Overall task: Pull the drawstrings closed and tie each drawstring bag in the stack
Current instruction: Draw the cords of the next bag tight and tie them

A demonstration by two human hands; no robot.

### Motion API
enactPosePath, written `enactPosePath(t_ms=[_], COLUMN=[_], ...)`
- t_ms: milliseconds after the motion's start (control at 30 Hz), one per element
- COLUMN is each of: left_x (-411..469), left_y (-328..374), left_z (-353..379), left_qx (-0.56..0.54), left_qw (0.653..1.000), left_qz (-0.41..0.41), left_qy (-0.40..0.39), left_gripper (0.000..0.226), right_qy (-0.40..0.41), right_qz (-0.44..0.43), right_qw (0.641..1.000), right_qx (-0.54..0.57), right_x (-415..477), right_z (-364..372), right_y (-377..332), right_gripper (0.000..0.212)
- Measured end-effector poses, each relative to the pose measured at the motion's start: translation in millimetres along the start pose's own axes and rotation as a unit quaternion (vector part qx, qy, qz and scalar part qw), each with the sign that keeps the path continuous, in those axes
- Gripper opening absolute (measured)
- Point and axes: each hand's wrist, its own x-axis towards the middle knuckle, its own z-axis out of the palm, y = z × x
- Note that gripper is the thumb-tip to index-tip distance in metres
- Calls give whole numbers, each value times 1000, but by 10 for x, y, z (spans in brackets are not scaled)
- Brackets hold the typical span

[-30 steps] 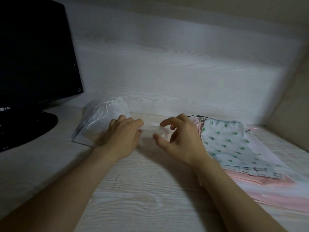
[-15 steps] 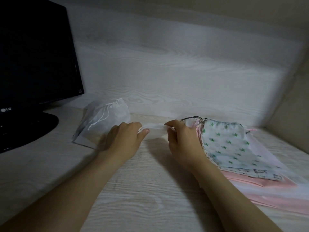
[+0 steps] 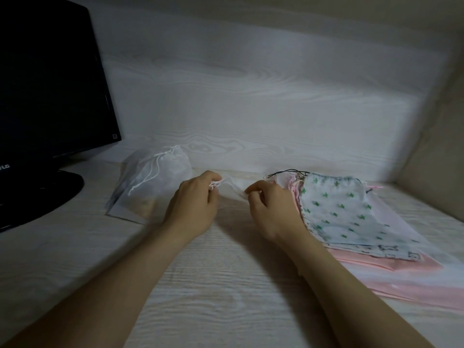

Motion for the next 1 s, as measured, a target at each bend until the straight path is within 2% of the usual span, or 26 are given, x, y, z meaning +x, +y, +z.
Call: enactPosePath(t_ms=[133, 200, 333, 400, 500, 667, 800, 933, 1000], left_x=[18, 30, 82, 119, 142, 130, 143, 169, 173], left_y=[5, -12, -55, -92, -138, -236, -211, -164, -110], left_z=[22, 45, 44, 34, 4, -10, -19, -34, -73], left_qx=[-35, -55, -109, -156, -214, -245, -359, -414, -465], left_qw=[999, 997, 986, 973, 953, 933, 890, 869, 842], left_qz=[-28, -42, -114, -147, -176, -212, -235, -231, -240], left_qy=[3, 17, 57, 87, 120, 153, 153, 138, 133], left_gripper=[18, 23, 15, 9, 16, 16, 19, 29, 28], right_qy=[3, 11, 22, 30, 50, 87, 110, 117, 118], right_qz=[7, 27, 83, 118, 170, 220, 245, 246, 248], right_qw=[999, 996, 983, 969, 934, 909, 877, 864, 855], right_qx=[48, 82, 160, 216, 310, 343, 398, 424, 439], right_x=[10, 12, 33, 48, 85, 117, 126, 126, 128], right_z=[3, 17, 9, -12, -37, -43, -49, -70, -82], right_y=[-8, 10, 15, 2, 14, 97, 113, 96, 72], right_gripper=[28, 30, 22, 19, 29, 28, 11, 7, 7])
